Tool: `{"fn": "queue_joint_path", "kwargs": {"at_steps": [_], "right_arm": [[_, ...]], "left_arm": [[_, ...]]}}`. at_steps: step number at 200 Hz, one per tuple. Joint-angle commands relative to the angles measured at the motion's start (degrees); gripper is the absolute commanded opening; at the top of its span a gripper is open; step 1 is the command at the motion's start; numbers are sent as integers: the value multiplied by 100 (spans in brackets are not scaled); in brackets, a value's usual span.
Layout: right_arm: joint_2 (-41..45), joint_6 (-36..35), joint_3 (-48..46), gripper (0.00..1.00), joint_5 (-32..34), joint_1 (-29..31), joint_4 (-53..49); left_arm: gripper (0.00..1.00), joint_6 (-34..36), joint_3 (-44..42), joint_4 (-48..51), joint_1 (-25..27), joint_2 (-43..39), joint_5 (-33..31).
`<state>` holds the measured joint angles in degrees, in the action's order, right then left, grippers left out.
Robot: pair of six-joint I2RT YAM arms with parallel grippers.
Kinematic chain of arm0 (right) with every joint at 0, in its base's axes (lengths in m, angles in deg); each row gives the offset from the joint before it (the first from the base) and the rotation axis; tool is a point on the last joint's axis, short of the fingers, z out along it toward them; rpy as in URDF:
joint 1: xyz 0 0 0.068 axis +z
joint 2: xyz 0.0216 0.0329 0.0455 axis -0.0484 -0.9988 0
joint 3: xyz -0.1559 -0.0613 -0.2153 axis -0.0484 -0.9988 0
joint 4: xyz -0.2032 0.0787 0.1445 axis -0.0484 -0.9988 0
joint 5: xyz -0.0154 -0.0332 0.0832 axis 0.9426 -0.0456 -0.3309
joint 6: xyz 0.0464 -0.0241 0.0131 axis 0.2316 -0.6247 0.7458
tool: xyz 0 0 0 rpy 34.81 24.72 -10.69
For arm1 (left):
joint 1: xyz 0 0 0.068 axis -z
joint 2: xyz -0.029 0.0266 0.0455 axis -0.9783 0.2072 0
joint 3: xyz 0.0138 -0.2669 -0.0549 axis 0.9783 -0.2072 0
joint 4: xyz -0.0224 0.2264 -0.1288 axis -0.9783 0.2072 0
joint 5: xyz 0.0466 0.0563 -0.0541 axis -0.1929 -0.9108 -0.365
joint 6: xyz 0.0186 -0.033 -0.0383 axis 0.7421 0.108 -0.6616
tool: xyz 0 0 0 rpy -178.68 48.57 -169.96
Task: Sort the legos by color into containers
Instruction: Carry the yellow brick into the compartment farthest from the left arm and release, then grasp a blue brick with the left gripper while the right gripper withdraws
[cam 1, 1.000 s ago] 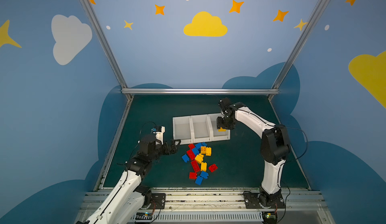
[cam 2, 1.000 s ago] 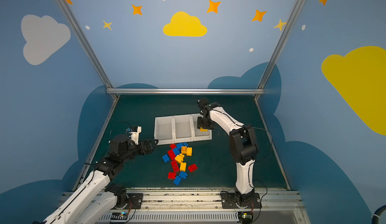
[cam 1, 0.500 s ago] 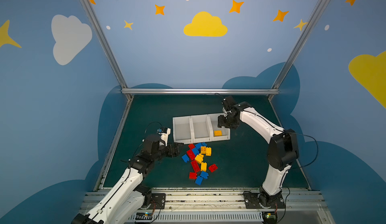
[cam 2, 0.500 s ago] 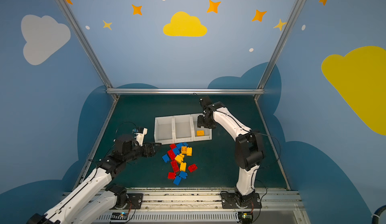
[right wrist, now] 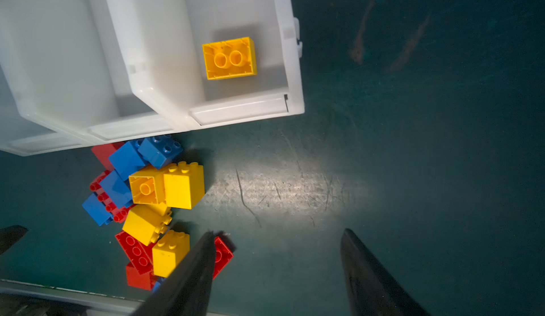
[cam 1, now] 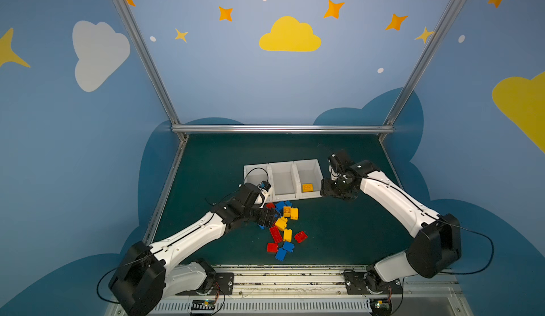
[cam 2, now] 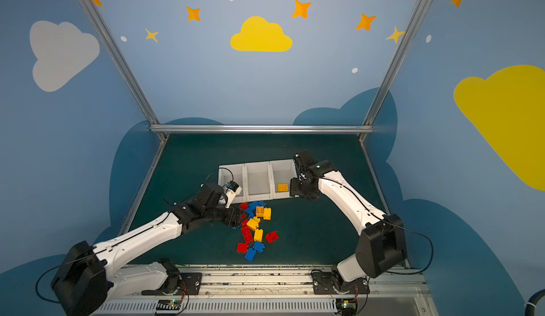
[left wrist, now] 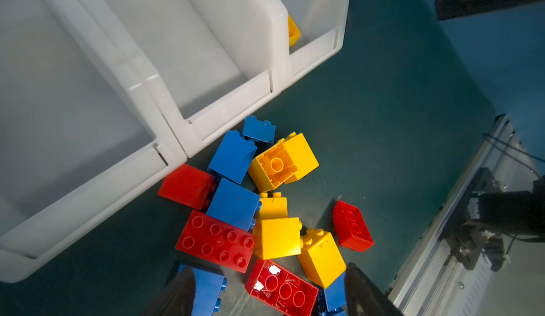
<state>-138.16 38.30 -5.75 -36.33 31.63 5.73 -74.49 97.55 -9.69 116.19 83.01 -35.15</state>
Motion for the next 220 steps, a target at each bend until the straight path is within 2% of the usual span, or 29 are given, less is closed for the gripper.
{"fn": "queue_joint_path", "kwargs": {"at_steps": [1, 69, 111, 220], "right_arm": [[365, 207, -207, 68, 79, 25, -161], [700, 360, -592, 67, -21, -12, -152], [602, 351, -498, 67, -71, -19, -210], [682, 513, -708, 67, -119, -19, -87]], "left_arm": [[77, 276, 291, 130, 34, 358, -162], [70, 427, 648, -81, 50, 1273, -319], [67, 696, 1122, 305, 61, 1871, -497], [62, 883, 1354, 282, 162, 2470, -450]]}}
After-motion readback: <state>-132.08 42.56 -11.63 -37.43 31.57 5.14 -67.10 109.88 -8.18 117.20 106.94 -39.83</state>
